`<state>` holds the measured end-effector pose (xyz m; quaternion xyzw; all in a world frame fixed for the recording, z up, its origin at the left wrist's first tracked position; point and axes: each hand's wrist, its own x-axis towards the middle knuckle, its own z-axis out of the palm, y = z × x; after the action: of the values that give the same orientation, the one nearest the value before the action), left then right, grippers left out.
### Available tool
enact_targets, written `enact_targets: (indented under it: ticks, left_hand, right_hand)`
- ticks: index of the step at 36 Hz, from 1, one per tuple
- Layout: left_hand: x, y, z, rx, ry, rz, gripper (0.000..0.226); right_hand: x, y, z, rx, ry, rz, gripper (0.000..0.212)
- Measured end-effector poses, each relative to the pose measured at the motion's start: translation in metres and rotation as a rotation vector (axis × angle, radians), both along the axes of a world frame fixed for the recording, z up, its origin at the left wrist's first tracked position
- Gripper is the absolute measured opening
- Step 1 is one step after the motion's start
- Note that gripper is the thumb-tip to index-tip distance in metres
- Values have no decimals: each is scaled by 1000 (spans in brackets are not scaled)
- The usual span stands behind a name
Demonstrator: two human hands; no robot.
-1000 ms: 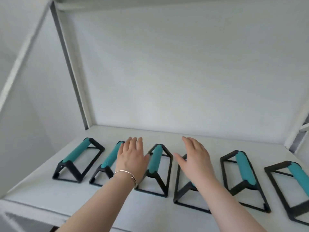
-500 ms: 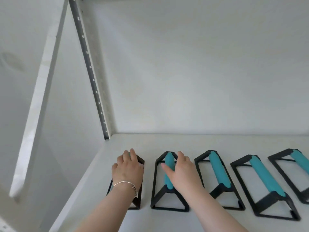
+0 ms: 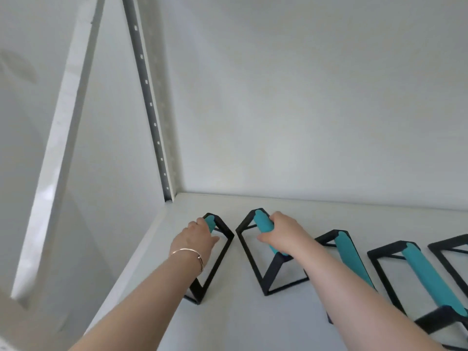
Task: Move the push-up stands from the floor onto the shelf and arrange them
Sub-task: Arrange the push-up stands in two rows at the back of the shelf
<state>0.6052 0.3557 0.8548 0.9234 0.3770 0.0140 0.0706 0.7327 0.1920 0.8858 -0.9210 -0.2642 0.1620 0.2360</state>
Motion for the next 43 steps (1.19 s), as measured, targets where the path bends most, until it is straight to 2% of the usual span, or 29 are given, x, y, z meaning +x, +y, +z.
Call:
enact_targets:
  ticks: [8,16,21,24,32,43]
  left_hand:
    - [43,64,23,-10,11,-194,37]
    - [84,112,21,-58,61,-398,40]
    - [103,128,13,-56,56,-441,41]
    - [111,134,8,-38,57,-460,41]
    - [123,145,-10,10,-2,-454,42]
    - [131,150,-10,33,-9,-479,41]
  right_hand:
    - [76,18,40,-125,-219,222,46]
    - [139,30,15,-192,-186,385,47]
    - [158,38,-7,-192,-177,365,52]
    - [164,42,-14,-208,-192,363,47]
    - [176,51,-24,-101,-221,306,37]
    - [179,61,-23,-90,-200,346,38]
